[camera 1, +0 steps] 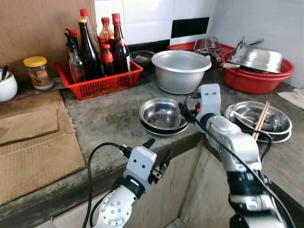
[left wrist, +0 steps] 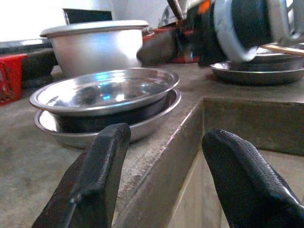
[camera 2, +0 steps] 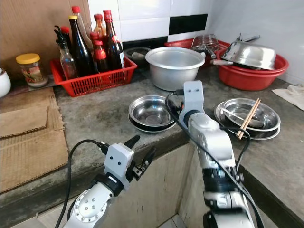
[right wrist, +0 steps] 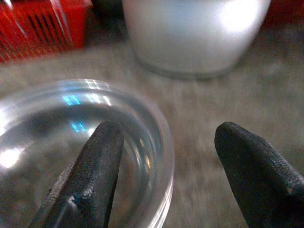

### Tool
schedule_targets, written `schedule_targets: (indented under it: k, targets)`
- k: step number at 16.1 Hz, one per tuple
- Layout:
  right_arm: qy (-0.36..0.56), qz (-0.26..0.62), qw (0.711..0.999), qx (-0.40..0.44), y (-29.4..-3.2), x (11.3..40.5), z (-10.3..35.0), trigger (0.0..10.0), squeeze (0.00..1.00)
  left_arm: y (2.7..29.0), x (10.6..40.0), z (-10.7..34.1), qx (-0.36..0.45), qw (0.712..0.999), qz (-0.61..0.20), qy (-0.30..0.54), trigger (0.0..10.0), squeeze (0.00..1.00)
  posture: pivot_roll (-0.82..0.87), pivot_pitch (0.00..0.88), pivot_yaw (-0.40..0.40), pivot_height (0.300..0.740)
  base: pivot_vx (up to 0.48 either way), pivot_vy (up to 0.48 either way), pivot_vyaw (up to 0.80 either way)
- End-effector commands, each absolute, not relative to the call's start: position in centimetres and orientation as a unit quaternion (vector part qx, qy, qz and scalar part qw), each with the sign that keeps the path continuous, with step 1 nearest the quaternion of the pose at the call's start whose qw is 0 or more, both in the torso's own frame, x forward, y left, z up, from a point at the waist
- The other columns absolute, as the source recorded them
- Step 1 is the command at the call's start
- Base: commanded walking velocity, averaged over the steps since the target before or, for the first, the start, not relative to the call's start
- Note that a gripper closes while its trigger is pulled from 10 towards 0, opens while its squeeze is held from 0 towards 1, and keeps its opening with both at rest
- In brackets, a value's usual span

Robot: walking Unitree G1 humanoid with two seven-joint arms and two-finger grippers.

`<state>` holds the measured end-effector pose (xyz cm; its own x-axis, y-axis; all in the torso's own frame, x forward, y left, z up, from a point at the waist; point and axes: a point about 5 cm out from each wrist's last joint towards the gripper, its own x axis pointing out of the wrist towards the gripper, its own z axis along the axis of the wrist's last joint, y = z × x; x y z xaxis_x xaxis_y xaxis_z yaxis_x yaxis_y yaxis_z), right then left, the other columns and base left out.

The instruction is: Kitchen organization

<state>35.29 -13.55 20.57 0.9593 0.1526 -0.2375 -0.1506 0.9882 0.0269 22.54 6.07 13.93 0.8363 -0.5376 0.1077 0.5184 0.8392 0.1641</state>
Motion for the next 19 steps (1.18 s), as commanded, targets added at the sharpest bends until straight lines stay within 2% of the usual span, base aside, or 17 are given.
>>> schedule_targets:
  k: [1,4,12,13,14,15,16,17,18,19]
  targets:
    - [0.136,0.068,0.988,0.009,-14.0,35.6,20.6,10.0,0.00,5.9,22.3,14.4,0.059,0.954,-0.283,-0.083,10.0,0.00,0.03,0.000,-0.069,0.740,0.000,0.000,0.00]
    - [0.168,0.076,0.982,0.032,-13.6,36.2,20.3,10.0,0.00,5.9,22.2,14.4,0.057,0.954,-0.282,-0.084,10.0,0.00,0.03,0.000,-0.074,0.740,0.000,0.000,0.00]
    - [0.172,0.108,0.978,0.050,-12.2,36.7,21.3,10.0,0.00,6.1,22.4,14.3,0.062,0.955,-0.277,-0.085,10.0,0.00,0.03,0.000,-0.077,0.740,0.000,0.000,0.00]
    - [0.175,0.112,0.977,0.047,-12.1,36.8,21.4,4.9,0.00,6.1,22.5,14.3,0.063,0.955,-0.276,-0.085,10.0,0.00,0.03,0.000,-0.077,0.740,0.000,0.000,0.00]
    - [0.177,0.112,0.977,0.047,-12.1,36.8,21.3,4.9,0.00,6.0,22.5,14.3,0.063,0.955,-0.275,-0.085,10.0,0.00,0.03,0.000,-0.077,0.740,0.000,0.000,0.00]
    - [0.181,0.116,0.975,0.047,-12.0,36.8,21.2,0.4,0.00,6.0,22.5,14.4,0.063,0.956,-0.274,-0.086,10.0,0.00,0.03,0.000,-0.079,0.740,0.000,0.000,0.00]
    - [0.183,0.118,0.975,0.045,-11.9,36.7,21.2,0.5,0.00,6.0,22.5,14.4,0.064,0.956,-0.273,-0.086,10.0,0.00,0.03,0.000,-0.079,0.740,0.000,0.000,0.00]
    - [0.185,0.118,0.975,0.046,-11.9,36.7,21.2,1.2,0.00,6.0,22.5,14.4,0.063,0.956,-0.273,-0.087,10.0,0.00,0.03,0.001,-0.079,0.740,0.000,0.000,0.00]
    - [0.186,0.119,0.974,0.042,-11.8,36.7,21.2,10.0,0.00,6.0,22.5,14.4,0.064,0.956,-0.272,-0.088,10.0,0.00,0.03,0.001,-0.079,0.740,0.000,0.000,0.00]
    - [0.189,0.121,0.973,0.045,-11.8,36.7,21.1,10.0,0.00,6.0,22.5,14.4,0.064,0.956,-0.271,-0.087,10.0,0.00,0.03,0.000,-0.080,0.740,0.000,0.000,0.00]
